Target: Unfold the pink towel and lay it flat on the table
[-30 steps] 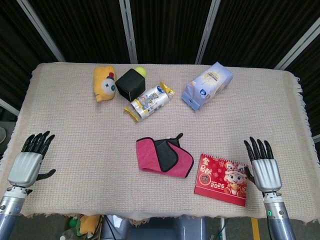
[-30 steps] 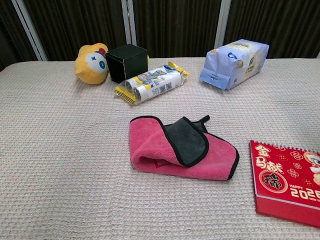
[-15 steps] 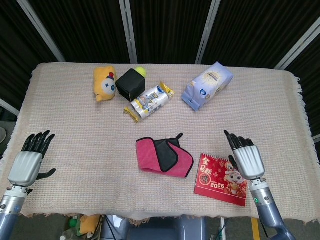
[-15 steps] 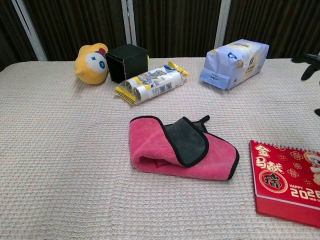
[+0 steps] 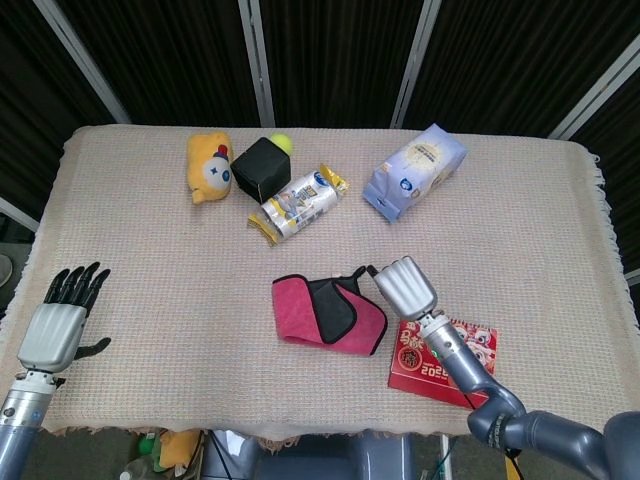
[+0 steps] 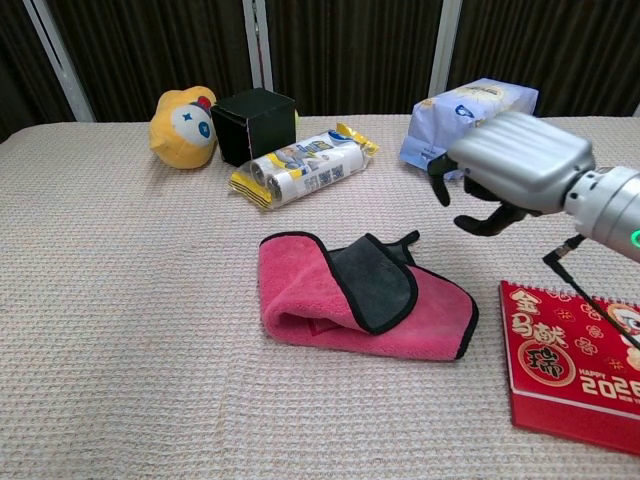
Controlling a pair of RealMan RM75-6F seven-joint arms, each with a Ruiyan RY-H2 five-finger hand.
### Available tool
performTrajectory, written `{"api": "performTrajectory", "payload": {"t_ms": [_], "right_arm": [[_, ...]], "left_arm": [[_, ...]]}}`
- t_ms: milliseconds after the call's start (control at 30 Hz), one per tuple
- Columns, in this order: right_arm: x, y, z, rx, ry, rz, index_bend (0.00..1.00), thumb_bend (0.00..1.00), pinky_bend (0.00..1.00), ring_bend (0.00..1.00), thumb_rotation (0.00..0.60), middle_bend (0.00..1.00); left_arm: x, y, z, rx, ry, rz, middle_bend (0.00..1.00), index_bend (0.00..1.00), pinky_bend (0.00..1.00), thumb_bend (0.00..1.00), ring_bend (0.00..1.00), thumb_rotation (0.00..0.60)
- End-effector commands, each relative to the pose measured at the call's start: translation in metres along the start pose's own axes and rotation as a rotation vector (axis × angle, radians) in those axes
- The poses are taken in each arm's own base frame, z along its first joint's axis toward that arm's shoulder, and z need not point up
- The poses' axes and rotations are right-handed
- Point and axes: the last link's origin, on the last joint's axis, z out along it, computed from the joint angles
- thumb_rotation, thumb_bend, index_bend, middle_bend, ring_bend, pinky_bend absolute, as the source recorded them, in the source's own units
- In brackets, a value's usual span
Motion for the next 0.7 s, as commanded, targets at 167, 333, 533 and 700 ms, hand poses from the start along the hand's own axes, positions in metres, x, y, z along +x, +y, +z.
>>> {"api": "performTrajectory", "payload": {"t_ms": [167, 333, 533, 700], "right_arm": [[-0.016, -0.019, 0.039, 0.027, -0.044, -0.032, 0.51, 0.37, 0.98, 1.00, 0.600, 0.99], [-0.021, -0.027, 0.053, 0.043, -0.069, -0.067, 0.51, 0.37, 0.98, 1.00, 0.600, 0.99], [-0.026, -0.032, 0.064, 0.048, -0.087, -0.102, 0.51, 0.37, 0.98, 1.00, 0.600, 0.99], [-0.034, -0.032, 0.070, 0.032, -0.113, -0.123, 0.51, 0.37, 0.98, 1.00, 0.600, 0.99]], "left_arm": [[0.003, 0.000, -0.001, -0.002, 0.013, -0.003, 0.00, 0.00, 0.00, 0.00, 0.00, 0.600], [0.003, -0.001, -0.001, 0.001, 0.011, -0.004, 0.00, 0.00, 0.00, 0.00, 0.00, 0.600], [0.003, -0.001, -0.001, -0.001, 0.008, -0.004, 0.00, 0.00, 0.00, 0.00, 0.00, 0.600], [0.002, -0.001, -0.001, -0.002, 0.006, -0.005, 0.00, 0.00, 0.00, 0.00, 0.00, 0.600]]}}
